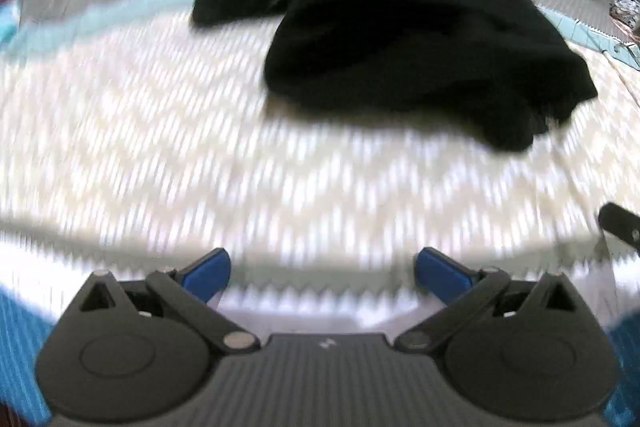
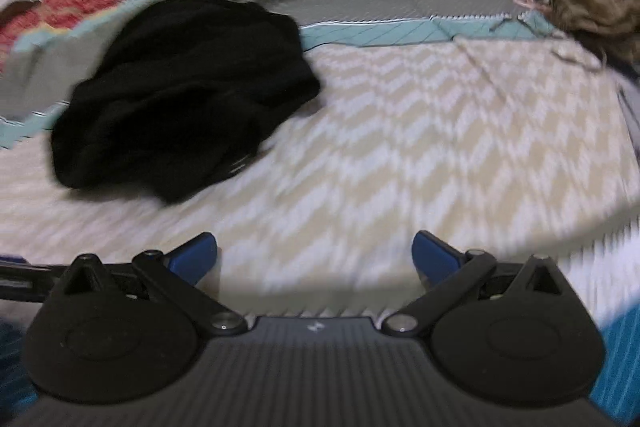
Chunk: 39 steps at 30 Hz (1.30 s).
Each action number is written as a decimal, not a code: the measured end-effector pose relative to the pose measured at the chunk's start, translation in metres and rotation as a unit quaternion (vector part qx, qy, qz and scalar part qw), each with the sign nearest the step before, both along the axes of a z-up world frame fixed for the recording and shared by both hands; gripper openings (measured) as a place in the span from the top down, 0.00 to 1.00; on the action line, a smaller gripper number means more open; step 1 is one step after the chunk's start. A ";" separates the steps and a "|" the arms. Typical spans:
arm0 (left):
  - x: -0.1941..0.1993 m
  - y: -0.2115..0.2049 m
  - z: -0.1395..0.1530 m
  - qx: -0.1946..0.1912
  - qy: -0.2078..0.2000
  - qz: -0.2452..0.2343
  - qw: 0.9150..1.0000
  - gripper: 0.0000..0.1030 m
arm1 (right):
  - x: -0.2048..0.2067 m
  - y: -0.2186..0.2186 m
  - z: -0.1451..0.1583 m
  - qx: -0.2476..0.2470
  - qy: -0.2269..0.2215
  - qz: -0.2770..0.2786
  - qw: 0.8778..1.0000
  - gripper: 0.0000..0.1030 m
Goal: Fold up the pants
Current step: 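Bring both grippers toward the spread black pants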
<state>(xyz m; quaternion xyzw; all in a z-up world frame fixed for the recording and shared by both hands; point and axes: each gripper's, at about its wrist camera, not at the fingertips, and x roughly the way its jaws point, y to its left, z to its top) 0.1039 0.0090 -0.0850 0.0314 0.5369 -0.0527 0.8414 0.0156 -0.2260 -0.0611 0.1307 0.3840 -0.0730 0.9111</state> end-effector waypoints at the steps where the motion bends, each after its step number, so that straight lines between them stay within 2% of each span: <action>1: -0.006 0.006 0.000 -0.003 0.010 0.007 1.000 0.00 | -0.012 0.008 0.002 0.015 0.001 -0.001 1.000 0.00; 3: -0.017 0.014 0.001 0.001 0.010 0.010 1.000 0.00 | -0.031 0.021 0.002 0.045 0.007 -0.003 0.999 0.00; 6: -0.029 0.021 0.003 0.005 0.011 0.009 1.000 0.00 | -0.047 0.036 0.004 0.059 0.011 -0.004 0.998 0.00; 20: -0.047 0.027 0.015 0.005 -0.013 0.012 1.000 0.00 | -0.055 0.039 0.013 0.089 0.029 -0.021 0.995 0.00; 35: -0.064 0.020 0.051 0.037 -0.117 -0.013 0.992 0.00 | -0.054 0.044 0.041 0.057 -0.015 -0.011 0.998 0.00; 37: -0.068 0.025 0.055 0.029 -0.126 -0.019 0.991 0.00 | -0.054 0.043 0.044 0.050 -0.024 -0.009 0.998 0.00; 39: -0.075 0.035 0.056 0.003 -0.119 -0.019 0.993 0.00 | -0.054 0.041 0.048 0.039 -0.038 -0.007 0.998 0.00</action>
